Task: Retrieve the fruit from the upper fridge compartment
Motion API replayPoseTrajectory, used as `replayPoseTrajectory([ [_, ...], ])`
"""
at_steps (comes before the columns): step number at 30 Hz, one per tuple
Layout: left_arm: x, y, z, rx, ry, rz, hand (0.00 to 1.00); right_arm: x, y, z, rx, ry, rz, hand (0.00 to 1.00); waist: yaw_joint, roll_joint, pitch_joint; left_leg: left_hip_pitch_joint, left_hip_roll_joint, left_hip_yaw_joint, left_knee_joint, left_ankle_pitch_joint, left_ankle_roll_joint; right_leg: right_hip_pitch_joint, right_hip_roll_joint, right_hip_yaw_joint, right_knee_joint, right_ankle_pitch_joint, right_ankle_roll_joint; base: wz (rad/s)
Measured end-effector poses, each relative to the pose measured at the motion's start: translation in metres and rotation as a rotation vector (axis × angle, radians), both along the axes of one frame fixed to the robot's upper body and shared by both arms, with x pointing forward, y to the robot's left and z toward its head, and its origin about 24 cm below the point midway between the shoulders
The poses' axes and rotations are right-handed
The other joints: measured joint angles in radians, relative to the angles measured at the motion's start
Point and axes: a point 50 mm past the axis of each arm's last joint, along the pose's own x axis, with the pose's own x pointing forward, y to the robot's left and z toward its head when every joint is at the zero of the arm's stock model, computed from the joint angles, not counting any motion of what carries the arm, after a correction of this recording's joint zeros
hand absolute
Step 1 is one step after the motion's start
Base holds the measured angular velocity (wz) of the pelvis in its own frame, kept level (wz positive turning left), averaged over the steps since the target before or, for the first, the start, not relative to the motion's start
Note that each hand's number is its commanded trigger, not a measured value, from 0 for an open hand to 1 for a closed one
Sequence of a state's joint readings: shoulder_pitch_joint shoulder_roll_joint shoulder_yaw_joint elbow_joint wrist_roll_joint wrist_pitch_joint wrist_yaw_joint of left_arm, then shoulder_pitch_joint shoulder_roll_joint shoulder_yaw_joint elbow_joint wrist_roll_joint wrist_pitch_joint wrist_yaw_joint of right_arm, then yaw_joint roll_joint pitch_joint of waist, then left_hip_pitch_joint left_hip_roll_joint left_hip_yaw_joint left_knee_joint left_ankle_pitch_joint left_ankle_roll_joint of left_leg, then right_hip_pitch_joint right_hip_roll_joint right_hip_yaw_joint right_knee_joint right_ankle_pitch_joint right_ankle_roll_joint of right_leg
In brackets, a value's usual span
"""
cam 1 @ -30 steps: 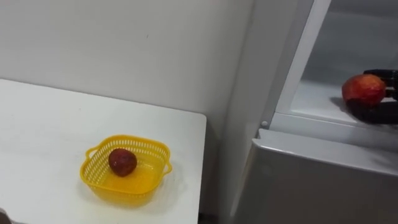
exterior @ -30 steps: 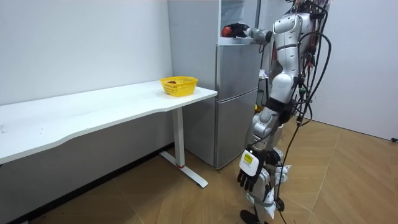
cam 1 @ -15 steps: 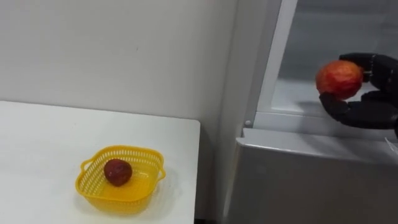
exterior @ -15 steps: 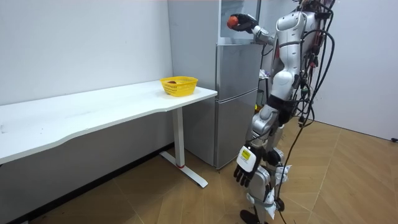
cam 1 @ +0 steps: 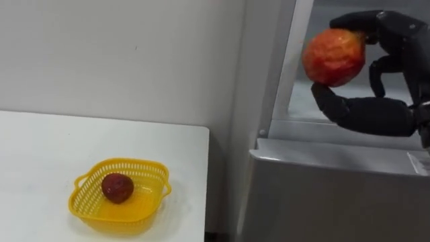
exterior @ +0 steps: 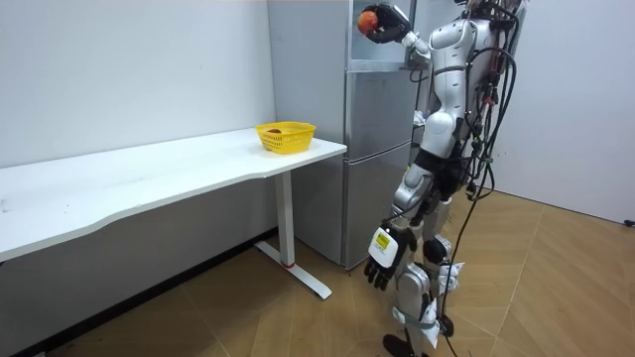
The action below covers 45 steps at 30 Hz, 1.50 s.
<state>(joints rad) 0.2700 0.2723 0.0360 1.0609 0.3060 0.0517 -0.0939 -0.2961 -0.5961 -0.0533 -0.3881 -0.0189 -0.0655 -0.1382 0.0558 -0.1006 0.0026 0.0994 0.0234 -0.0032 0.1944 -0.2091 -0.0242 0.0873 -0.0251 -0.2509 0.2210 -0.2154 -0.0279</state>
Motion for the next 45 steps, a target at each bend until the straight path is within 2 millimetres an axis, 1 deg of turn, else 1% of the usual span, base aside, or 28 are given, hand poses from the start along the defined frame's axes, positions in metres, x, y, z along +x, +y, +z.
replayPoseTrajectory([
  [1,0.002,-0.001,0.0,-0.008,-0.011,-0.004,0.0,-0.002,0.004,0.001,-0.022,-0.006,0.01,1.0,0.007,0.0,0.0001,0.001,0.0,0.001,-0.001,0.0,0.0,0.0,0.0,0.0,0.0,0.0,0.0,0.0],
  [3,0.003,-0.006,-0.002,-0.02,-0.019,-0.008,0.0,-0.005,0.011,0.001,-0.074,-0.019,0.025,1.0,0.01,0.001,0.0016,-0.002,0.0,0.002,-0.007,0.0,0.0,-0.006,0.0,-0.002,0.0,0.0,0.0,0.0],
  [4,0.003,-0.008,-0.002,-0.028,-0.021,-0.007,0.0,-0.007,0.018,0.002,-0.12,-0.029,0.038,1.0,0.014,-0.001,0.0015,-0.004,0.0,0.002,-0.007,0.0,0.0,-0.008,0.0,-0.002,0.001,0.0,0.0,0.0],
  [6,0.002,-0.009,-0.003,-0.033,-0.016,-0.005,0.0,-0.011,0.029,0.001,-0.192,-0.038,0.061,1.0,0.017,-0.006,-0.0014,-0.012,0.0,0.002,-0.007,0.0,0.0,-0.016,0.001,-0.001,0.002,0.0,0.0,0.02],
  [9,0.002,-0.009,-0.004,-0.037,-0.012,-0.008,0.0,-0.014,0.044,0.002,-0.261,-0.057,0.111,1.0,0.035,-0.011,-0.0011,-0.016,0.0,0.002,-0.005,0.0,0.0,-0.02,-0.001,-0.001,0.006,0.0,0.0,0.0],
  [10,0.003,-0.008,-0.004,-0.04,-0.006,-0.011,0.0,-0.014,0.05,0.004,-0.279,-0.06,0.144,1.0,0.036,-0.012,0.002,-0.016,0.0,0.002,-0.005,0.0,0.0,-0.02,-0.002,-0.001,0.007,0.0,0.0,0.03],
  [11,0.003,-0.007,-0.003,-0.043,-0.002,-0.012,0.0,-0.015,0.055,0.004,-0.291,-0.063,0.167,1.0,0.043,-0.016,0.0033,-0.016,0.0,0.0,-0.005,0.0,0.0,-0.02,-0.001,-0.002,0.006,0.0,0.0,0.05],
  [13,0.004,-0.007,-0.004,-0.049,-0.001,-0.013,0.0,-0.016,0.059,0.004,-0.314,-0.075,0.183,1.0,0.06,-0.024,0.0052,-0.018,0.0,-0.002,-0.005,0.0,0.0,-0.018,-0.001,-0.003,0.003,0.001,0.0,0.05],
  [15,0.006,-0.007,-0.004,-0.054,0.0,-0.014,0.0,-0.016,0.063,0.004,-0.316,-0.085,0.189,1.0,0.072,-0.031,0.0091,-0.021,0.0,-0.003,-0.005,0.0,0.0,-0.019,-0.001,-0.003,0.0,0.001,0.0,0.04],
  [16,0.007,-0.007,-0.004,-0.057,-0.001,-0.014,0.0,-0.016,0.066,0.003,-0.336,-0.093,0.181,1.0,0.08,-0.032,0.0097,-0.026,-0.001,-0.007,-0.004,0.0,0.0,-0.019,-0.001,-0.007,-0.001,0.001,0.0,0.14],
  [18,0.006,-0.008,-0.004,-0.06,0.004,-0.024,0.0,-0.016,0.071,0.0,-0.37,-0.09,0.181,1.0,0.083,-0.034,0.0093,-0.034,-0.004,-0.021,-0.002,0.0,0.0,-0.019,-0.004,-0.025,-0.001,0.001,0.001,0.2],
  [19,0.006,-0.008,-0.004,-0.06,0.007,-0.026,0.0,-0.014,0.072,-0.003,-0.372,-0.081,0.187,1.0,0.088,-0.034,0.0097,-0.033,-0.004,-0.024,-0.001,0.0,0.0,-0.019,-0.004,-0.026,-0.001,0.001,0.001,0.12],
  [21,0.005,-0.009,-0.005,-0.059,0.009,-0.028,0.0,-0.004,0.075,-0.007,-0.373,-0.048,0.195,1.0,0.099,-0.032,0.0117,-0.034,-0.004,-0.027,0.004,0.0,0.0,-0.015,-0.003,-0.028,0.0,0.001,0.001,0.03],
  [23,0.007,-0.009,-0.005,-0.059,0.008,-0.034,0.0,0.014,0.075,-0.018,-0.381,0.037,0.183,1.0,0.115,-0.031,0.0122,-0.031,-0.003,-0.03,0.005,0.0,0.0,-0.013,-0.002,-0.029,0.0,0.001,0.001,0.0],
  [24,0.008,-0.009,-0.005,-0.058,0.006,-0.034,0.0,0.018,0.074,-0.021,-0.382,0.062,0.175,1.0,0.118,-0.032,0.012,-0.032,-0.003,-0.031,0.005,0.0,0.0,-0.013,-0.002,-0.03,0.0,0.001,0.001,0.07],
  [26,0.008,-0.01,-0.005,-0.06,0.01,-0.043,0.0,0.028,0.071,-0.033,-0.385,0.14,0.154,1.0,0.131,-0.032,0.0125,-0.036,-0.004,-0.036,0.005,0.0,0.0,-0.014,-0.007,-0.049,0.001,0.001,0.001,0.08],
  [30,0.008,-0.01,-0.005,-0.062,0.016,-0.041,0.0,0.039,0.067,-0.049,-0.379,0.225,0.133,1.0,0.15,-0.033,0.0134,-0.047,-0.006,-0.044,0.01,0.0,0.0,-0.017,-0.008,-0.057,0.0,0.001,0.001,0.07],
  [33,0.013,-0.009,-0.005,-0.058,0.017,-0.041,0.0,0.048,0.061,-0.06,-0.382,0.283,0.105,1.0,0.163,-0.038,0.0167,-0.056,-0.008,-0.06,0.014,0.0,0.0,-0.02,-0.009,-0.07,0.0,0.001,0.001,0.14],
  [35,0.015,-0.009,-0.005,-0.056,0.014,-0.041,0.0,0.061,0.052,-0.07,-0.41,0.344,0.046,1.0,0.17,-0.047,0.0187,-0.071,-0.012,-0.078,0.024,0.0,0.0,-0.021,-0.011,-0.083,0.0,0.0,0.002,0.21],
  [38,0.015,-0.008,-0.005,-0.053,0.018,-0.043,0.0,0.07,0.051,-0.071,-0.411,0.363,0.021,1.0,0.182,-0.06,0.0233,-0.08,-0.015,-0.083,0.027,0.0,0.0,-0.022,-0.013,-0.087,-0.002,-0.002,0.004,0.09],
  [39,0.015,-0.008,-0.005,-0.052,0.02,-0.044,0.0,0.072,0.049,-0.073,-0.407,0.377,0.014,1.0,0.188,-0.063,0.0226,-0.08,-0.016,-0.083,0.027,0.0,0.0,-0.022,-0.014,-0.089,-0.002,-0.003,0.005,0.04],
  [41,0.02,-0.008,-0.004,-0.046,0.015,-0.052,0.0,0.079,0.042,-0.088,-0.395,0.459,-0.007,1.0,0.204,-0.086,0.0162,-0.089,-0.02,-0.094,0.029,0.0,0.001,-0.023,-0.017,-0.099,-0.003,-0.004,0.008,0.15],
  [42,0.02,-0.007,-0.004,-0.044,0.015,-0.052,0.0,0.081,0.042,-0.091,-0.394,0.477,-0.006,1.0,0.207,-0.091,0.0141,-0.09,-0.021,-0.1,0.03,0.0,0.001,-0.024,-0.018,-0.103,-0.003,-0.005,0.008,0.21],
  [43,0.023,-0.006,-0.003,-0.041,0.01,-0.054,0.0,0.083,0.042,-0.098,-0.399,0.512,-0.004,1.0,0.222,-0.098,0.0152,-0.095,-0.022,-0.104,0.031,0.001,0.001,-0.03,-0.019,-0.109,-0.001,-0.005,0.008,0.14],
  [44,0.027,-0.004,-0.003,-0.037,0.003,-0.056,0.0,0.084,0.043,-0.105,-0.409,0.541,-0.001,1.0,0.229,-0.113,0.0118,-0.107,-0.021,-0.109,0.037,0.001,0.001,-0.037,-0.018,-0.112,-0.001,-0.004,0.008,0.14],
  [45,0.028,-0.004,-0.002,-0.036,0.002,-0.057,0.0,0.084,0.044,-0.108,-0.413,0.555,0.003,1.0,0.231,-0.111,0.0162,-0.112,-0.022,-0.114,0.04,0.001,0.001,-0.038,-0.018,-0.116,-0.001,-0.004,0.007,0.18],
])
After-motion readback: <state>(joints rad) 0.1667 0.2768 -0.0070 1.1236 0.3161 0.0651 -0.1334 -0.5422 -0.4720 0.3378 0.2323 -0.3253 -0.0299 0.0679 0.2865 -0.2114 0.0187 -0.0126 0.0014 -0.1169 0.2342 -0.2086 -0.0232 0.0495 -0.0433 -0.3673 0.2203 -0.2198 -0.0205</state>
